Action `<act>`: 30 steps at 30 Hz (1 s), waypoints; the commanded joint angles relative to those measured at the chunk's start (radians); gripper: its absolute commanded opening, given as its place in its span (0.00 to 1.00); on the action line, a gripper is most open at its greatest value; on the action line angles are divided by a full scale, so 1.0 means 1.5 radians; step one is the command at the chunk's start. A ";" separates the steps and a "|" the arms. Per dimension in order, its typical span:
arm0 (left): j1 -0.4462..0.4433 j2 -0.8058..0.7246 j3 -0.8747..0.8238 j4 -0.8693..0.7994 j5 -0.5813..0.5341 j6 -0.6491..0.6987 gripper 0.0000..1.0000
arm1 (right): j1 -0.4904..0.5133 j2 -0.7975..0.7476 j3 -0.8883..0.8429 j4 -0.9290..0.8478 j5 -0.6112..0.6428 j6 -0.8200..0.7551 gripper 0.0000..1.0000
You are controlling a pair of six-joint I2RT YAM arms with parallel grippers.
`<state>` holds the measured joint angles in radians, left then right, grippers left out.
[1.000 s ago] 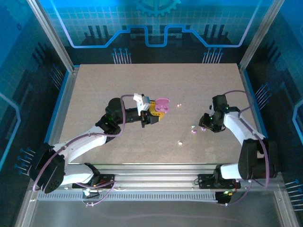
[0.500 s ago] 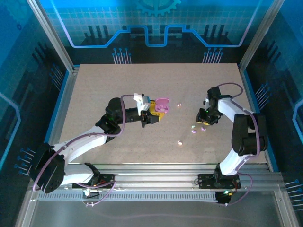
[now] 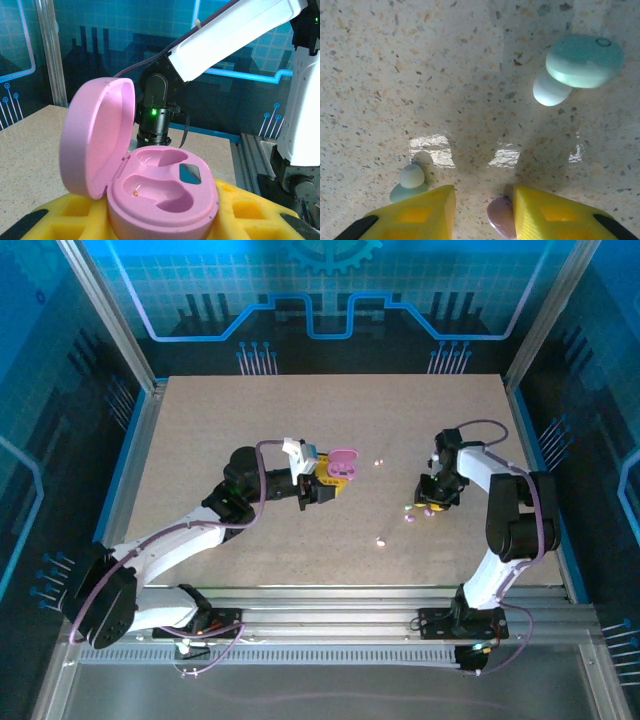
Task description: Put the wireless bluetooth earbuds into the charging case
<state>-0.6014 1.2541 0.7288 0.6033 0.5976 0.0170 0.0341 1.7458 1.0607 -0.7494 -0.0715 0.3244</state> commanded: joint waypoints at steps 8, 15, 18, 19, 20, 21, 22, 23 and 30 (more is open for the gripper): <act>0.000 -0.015 0.015 0.006 0.004 0.006 0.35 | 0.004 0.001 -0.001 -0.028 0.004 0.022 0.36; 0.000 -0.015 0.016 0.008 0.004 0.005 0.35 | 0.004 0.019 0.012 -0.037 0.007 0.013 0.38; 0.000 -0.014 0.016 0.007 0.004 0.005 0.35 | 0.007 0.020 0.014 -0.041 0.007 0.016 0.36; -0.001 -0.014 0.017 0.007 0.003 0.005 0.35 | 0.008 0.020 0.014 -0.043 0.008 0.016 0.36; 0.000 -0.014 0.017 0.008 0.002 0.006 0.35 | 0.008 0.018 0.014 -0.043 0.008 0.016 0.35; 0.000 -0.013 0.017 0.007 0.003 0.005 0.35 | 0.010 0.015 0.014 -0.045 0.008 0.017 0.33; 0.000 -0.012 0.018 0.007 0.003 0.005 0.35 | 0.010 0.014 0.015 -0.046 0.010 0.017 0.30; 0.000 -0.012 0.018 0.007 0.004 0.005 0.35 | 0.010 0.015 0.017 -0.050 0.011 0.017 0.30; 0.000 -0.013 0.018 0.007 0.004 0.005 0.35 | 0.012 0.015 0.025 -0.070 0.031 0.026 0.32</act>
<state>-0.6014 1.2541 0.7288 0.6037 0.5976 0.0170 0.0410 1.7649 1.0760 -0.8116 -0.0463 0.3477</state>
